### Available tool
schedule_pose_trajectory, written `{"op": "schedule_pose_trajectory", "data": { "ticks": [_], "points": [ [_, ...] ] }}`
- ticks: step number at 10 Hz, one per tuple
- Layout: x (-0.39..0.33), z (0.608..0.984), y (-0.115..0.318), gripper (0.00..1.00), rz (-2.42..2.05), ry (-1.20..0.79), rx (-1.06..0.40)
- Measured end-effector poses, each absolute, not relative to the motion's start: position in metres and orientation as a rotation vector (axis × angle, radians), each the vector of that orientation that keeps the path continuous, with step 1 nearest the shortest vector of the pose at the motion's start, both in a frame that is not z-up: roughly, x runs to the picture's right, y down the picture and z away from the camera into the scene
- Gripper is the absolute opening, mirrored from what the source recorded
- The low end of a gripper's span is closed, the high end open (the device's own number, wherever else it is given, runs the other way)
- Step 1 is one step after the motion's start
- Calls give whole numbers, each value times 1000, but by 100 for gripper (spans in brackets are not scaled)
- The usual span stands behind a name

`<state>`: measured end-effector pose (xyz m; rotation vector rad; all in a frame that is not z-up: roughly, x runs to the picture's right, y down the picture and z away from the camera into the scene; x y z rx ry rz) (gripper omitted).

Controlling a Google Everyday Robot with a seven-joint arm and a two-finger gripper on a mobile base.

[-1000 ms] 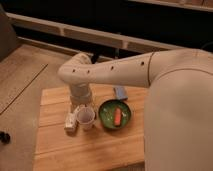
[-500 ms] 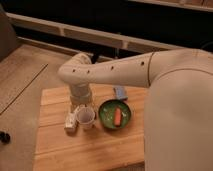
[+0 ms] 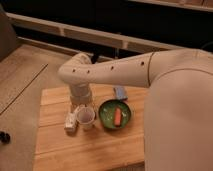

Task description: Place the pepper on the white sponge

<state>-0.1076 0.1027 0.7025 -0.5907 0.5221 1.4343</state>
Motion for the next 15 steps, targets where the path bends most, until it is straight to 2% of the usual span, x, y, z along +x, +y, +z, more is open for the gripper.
{"op": "schedule_pose_trajectory", "data": {
  "ticks": [7, 12, 15],
  "points": [
    [-107, 703, 101, 65, 1440, 515, -589],
    [-27, 714, 25, 65, 1491, 279, -429],
    [-16, 712, 20, 65, 1502, 257, -409]
  ]
}}
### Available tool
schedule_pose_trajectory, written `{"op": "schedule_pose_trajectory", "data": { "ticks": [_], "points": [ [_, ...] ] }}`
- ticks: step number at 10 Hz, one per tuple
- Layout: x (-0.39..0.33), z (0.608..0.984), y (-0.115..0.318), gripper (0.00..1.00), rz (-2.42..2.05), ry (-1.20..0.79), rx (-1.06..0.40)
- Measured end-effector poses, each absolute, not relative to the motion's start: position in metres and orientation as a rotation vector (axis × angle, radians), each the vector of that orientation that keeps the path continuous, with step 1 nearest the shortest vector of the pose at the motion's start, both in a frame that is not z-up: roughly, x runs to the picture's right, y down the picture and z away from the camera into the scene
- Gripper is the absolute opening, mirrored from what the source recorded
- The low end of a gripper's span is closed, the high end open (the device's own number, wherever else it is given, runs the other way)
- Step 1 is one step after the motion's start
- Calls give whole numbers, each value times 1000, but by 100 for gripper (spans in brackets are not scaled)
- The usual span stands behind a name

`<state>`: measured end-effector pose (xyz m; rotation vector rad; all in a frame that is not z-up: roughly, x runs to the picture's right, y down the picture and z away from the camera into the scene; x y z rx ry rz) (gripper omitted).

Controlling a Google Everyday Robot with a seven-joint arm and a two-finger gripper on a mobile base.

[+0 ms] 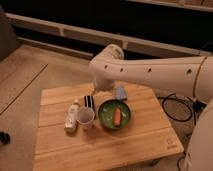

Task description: Place the pepper on the white sponge

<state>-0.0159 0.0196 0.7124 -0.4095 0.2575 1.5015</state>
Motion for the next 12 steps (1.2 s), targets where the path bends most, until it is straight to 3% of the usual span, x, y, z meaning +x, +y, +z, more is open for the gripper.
{"op": "schedule_pose_trajectory", "data": {
  "ticks": [3, 7, 12],
  "points": [
    [-11, 718, 28, 65, 1514, 283, -407],
    [42, 749, 97, 65, 1664, 476, -400],
    [47, 791, 124, 65, 1729, 495, -440]
  ]
}}
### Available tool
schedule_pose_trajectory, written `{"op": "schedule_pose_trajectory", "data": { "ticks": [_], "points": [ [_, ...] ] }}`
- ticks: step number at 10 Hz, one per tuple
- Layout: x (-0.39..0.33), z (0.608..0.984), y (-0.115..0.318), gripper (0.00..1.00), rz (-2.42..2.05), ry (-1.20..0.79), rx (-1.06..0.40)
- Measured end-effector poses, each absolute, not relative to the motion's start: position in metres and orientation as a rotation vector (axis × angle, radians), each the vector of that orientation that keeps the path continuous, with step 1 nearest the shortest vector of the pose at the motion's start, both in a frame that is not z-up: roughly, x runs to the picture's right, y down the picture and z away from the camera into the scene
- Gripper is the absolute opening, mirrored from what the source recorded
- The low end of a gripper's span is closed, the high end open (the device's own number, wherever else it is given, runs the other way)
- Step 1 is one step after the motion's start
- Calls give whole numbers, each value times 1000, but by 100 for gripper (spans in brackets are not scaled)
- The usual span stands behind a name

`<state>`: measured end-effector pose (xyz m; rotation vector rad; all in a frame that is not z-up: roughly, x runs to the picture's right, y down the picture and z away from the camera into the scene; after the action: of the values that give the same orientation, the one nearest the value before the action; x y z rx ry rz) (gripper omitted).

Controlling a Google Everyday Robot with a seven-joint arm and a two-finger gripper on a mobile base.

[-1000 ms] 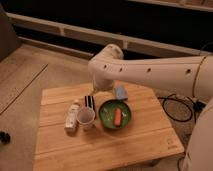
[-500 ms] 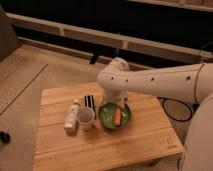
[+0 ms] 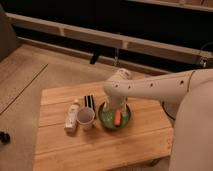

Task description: Place the pepper on the white sponge

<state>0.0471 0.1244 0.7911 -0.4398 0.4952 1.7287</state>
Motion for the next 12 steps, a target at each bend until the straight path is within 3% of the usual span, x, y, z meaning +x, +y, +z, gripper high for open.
{"op": "schedule_pose_trajectory", "data": {
  "ticks": [7, 12],
  "points": [
    [35, 837, 148, 65, 1609, 463, -563],
    [55, 854, 168, 65, 1591, 550, -595]
  ]
}}
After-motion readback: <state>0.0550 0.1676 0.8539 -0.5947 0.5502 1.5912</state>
